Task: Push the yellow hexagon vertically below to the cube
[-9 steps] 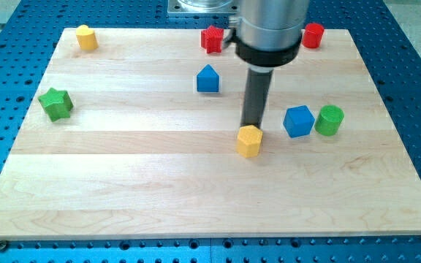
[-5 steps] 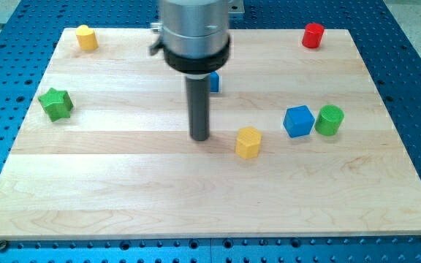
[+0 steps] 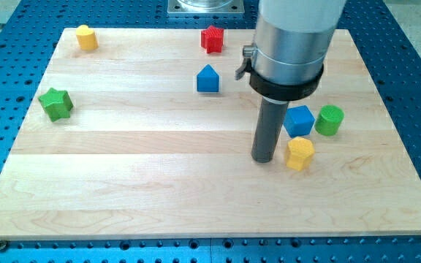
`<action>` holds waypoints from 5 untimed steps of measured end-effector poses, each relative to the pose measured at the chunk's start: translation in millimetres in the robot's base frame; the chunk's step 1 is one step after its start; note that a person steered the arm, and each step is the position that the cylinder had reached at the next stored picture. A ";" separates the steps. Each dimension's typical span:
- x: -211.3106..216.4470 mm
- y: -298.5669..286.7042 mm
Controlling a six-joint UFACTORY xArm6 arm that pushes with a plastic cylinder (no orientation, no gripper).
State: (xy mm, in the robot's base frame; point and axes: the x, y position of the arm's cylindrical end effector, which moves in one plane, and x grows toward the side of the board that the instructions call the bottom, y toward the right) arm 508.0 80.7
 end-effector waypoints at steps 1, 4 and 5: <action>-4.6 -14.7; -5.9 -0.1; -9.0 52.5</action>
State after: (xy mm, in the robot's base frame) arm 498.9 133.2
